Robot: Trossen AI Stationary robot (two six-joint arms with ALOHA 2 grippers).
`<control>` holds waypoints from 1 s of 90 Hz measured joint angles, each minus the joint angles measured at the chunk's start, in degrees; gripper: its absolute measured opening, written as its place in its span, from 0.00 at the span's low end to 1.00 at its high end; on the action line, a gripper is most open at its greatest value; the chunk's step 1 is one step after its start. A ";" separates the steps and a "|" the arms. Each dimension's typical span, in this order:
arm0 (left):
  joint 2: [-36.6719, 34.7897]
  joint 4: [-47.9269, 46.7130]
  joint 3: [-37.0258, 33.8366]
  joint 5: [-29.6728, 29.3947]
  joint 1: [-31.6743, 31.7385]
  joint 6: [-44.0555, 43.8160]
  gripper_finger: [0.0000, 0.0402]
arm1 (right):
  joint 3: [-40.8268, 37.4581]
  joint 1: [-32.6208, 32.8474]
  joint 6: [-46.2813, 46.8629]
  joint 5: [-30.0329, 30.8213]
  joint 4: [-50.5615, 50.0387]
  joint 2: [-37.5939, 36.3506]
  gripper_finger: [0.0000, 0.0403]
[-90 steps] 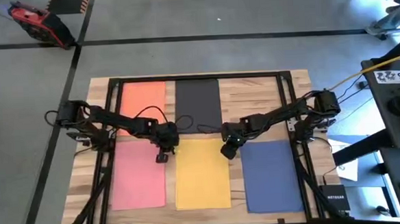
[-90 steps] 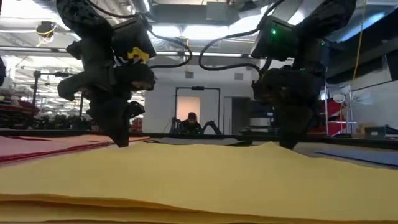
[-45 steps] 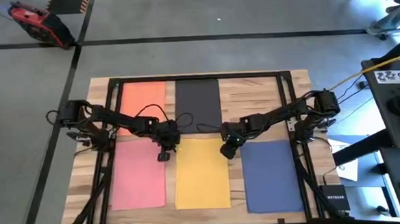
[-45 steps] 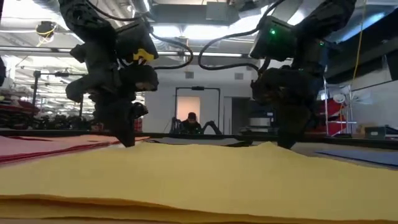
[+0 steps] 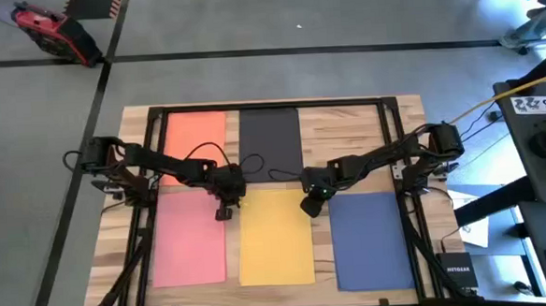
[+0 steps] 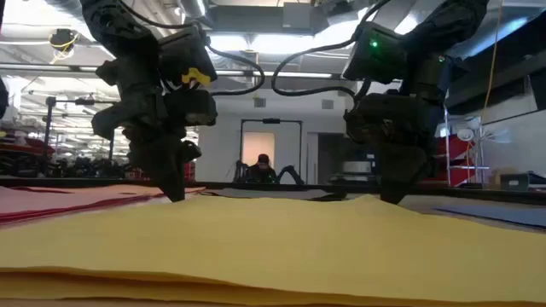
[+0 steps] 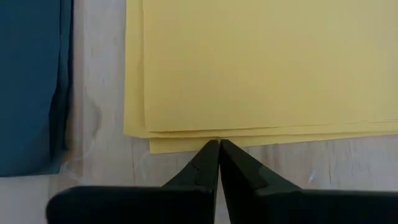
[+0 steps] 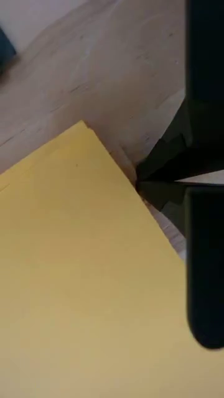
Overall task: Organize paper
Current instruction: Adjust the stacked yellow color papers
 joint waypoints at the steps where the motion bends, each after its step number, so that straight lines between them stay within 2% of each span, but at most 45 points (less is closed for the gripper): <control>1: -0.23 -0.15 -0.01 -0.10 0.00 -0.01 0.00 | -0.01 0.00 0.00 0.00 -0.01 0.00 0.00; 21: -6.59 -3.26 -0.30 -4.13 1.02 -1.38 0.00 | 0.00 -0.04 -0.09 -0.70 -0.28 -0.02 0.00; 35: -9.74 2.57 -0.22 -4.37 4.00 -1.99 0.00 | 0.00 -0.04 -0.40 -0.93 -0.34 -0.04 0.00; 57: -4.10 5.63 -0.15 -3.62 7.42 1.05 0.00 | -0.02 -0.04 -0.98 -1.25 -0.35 -0.04 0.00; 90: -0.70 8.19 -0.15 -2.69 5.28 0.92 0.00 | -0.02 -0.02 -1.07 -1.53 -0.35 -0.04 0.00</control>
